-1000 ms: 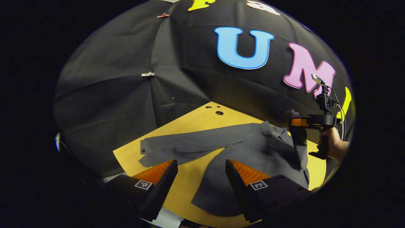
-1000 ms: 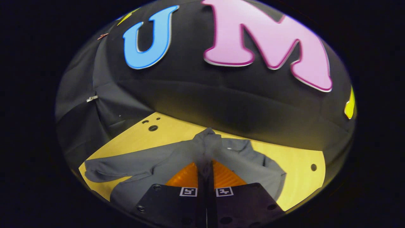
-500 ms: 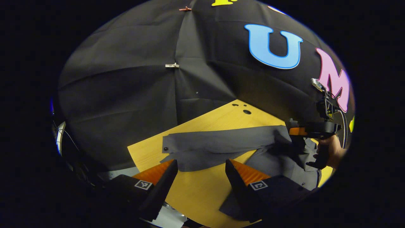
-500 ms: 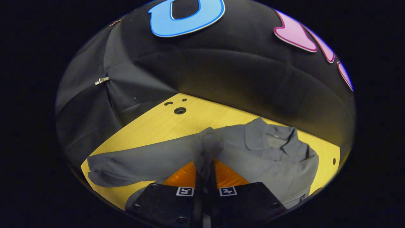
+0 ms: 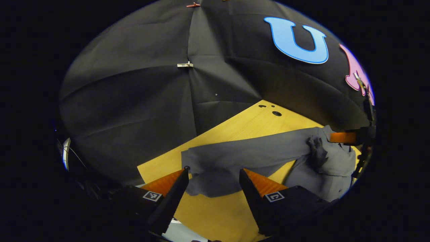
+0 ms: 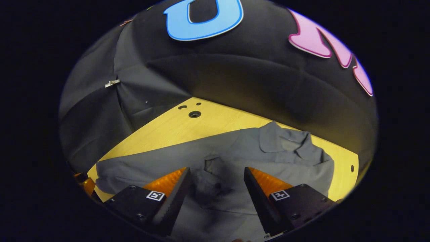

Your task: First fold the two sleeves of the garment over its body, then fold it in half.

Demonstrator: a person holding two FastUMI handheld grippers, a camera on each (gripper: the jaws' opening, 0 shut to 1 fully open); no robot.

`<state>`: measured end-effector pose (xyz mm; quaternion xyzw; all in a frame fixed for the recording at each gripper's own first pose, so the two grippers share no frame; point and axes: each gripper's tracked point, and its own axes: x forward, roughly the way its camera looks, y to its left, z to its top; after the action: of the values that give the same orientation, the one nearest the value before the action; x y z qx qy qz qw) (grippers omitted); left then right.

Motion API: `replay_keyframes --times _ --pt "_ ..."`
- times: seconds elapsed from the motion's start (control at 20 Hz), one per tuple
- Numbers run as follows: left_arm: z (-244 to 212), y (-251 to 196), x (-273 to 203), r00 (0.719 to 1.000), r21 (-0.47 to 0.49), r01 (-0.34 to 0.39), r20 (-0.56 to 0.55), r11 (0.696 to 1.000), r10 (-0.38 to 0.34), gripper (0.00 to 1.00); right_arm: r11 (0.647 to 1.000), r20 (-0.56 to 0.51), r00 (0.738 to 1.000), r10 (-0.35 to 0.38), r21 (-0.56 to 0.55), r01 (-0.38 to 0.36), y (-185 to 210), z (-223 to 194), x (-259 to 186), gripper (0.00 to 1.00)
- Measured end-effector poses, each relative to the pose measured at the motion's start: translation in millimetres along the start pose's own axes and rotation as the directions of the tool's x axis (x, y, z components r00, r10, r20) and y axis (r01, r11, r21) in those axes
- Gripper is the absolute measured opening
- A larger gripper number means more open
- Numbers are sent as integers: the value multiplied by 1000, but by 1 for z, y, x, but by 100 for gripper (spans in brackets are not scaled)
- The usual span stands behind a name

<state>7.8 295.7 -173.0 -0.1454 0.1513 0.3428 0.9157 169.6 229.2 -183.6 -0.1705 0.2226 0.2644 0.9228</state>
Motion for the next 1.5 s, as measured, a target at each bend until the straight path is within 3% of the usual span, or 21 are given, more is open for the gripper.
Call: replay_keyframes --times 0.1,0.3,0.55,0.7,0.8,0.9,1.0,1.05,1.2,1.4,1.5 --pt "-4 3 16 1000 4 -6 -30 1000 6 92 1000 -1 1000 -21 12 21 -19 -4 -27 98" --pt "-13 8 47 998 6 2 -66 1000 -1 96 995 10 995 -103 4 103 -74 -12 -80 98" --pt "-22 11 81 995 97 12 -101 995 -2 95 975 29 975 -218 54 217 -139 -33 -158 98" --pt "-31 10 91 991 151 29 -137 988 -8 95 956 18 960 -278 105 275 -159 -56 -193 98" --pt "-33 5 93 989 160 75 -136 984 -54 98 943 8 953 -303 147 298 -165 -70 -209 98" --pt "-33 6 95 986 128 103 -145 986 -84 84 931 -6 948 -317 188 313 -168 -84 -221 98" --pt "-35 3 94 981 138 132 -161 982 -109 83 917 -20 941 -337 221 333 -171 -96 -230 98" --pt "-36 -2 92 976 155 165 -168 974 -139 77 910 -27 938 -345 237 341 -172 -100 -234 98" --pt "-36 -16 91 971 177 199 -170 964 -169 25 894 -38 931 -364 267 361 -173 -108 -242 98" --pt "-26 -19 87 980 162 178 -120 970 -160 6 884 -36 922 -387 270 381 -178 -109 -256 98" --pt "-12 -22 79 984 169 170 -85 971 -158 6 874 -37 915 -402 284 395 -183 -111 -264 99"
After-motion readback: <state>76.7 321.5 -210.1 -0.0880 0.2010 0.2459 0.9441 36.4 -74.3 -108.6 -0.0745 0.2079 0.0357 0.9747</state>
